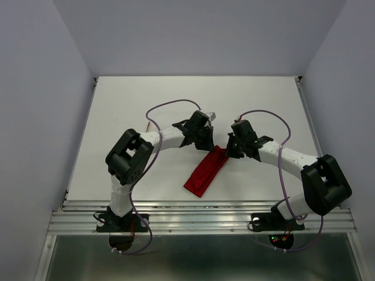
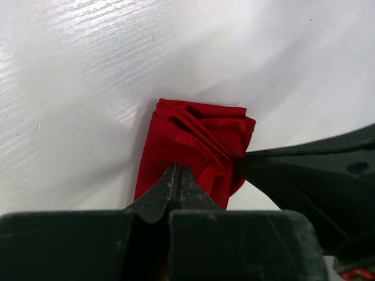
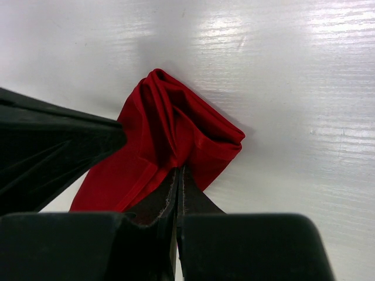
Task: Fold the napkin into a case and place the utensils inside
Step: Stuff the top corner of the smaller-rectangle-folded napkin into the folded napkin.
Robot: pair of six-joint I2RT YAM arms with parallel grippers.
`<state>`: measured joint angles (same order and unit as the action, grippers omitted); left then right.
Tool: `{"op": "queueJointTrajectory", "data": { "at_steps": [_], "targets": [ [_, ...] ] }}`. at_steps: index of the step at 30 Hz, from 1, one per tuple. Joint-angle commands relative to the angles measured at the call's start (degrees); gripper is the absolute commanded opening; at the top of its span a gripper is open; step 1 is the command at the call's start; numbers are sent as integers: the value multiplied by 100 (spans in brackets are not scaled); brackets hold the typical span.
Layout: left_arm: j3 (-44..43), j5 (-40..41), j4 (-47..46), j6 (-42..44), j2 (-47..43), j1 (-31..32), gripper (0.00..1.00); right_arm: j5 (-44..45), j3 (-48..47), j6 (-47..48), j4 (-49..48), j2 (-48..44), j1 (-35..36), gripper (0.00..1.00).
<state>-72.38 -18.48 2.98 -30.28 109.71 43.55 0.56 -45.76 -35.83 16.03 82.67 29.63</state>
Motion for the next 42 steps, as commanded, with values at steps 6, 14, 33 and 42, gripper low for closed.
{"op": "queueJointTrajectory", "data": {
  "at_steps": [6,14,33,42],
  "targets": [
    [-514,-94,-254,-83,498,153,0,15,-258,41,-153,56,-10,1],
    [-286,-340,-685,-285,613,365,0,6,-293,77,-179,135,-10,1],
    [-22,-384,-492,101,-88,312,0,15,-276,94,-171,135,-10,1],
    [163,-367,-307,356,-389,207,0,-3,-328,68,-223,214,-10,1]
  ]
}}
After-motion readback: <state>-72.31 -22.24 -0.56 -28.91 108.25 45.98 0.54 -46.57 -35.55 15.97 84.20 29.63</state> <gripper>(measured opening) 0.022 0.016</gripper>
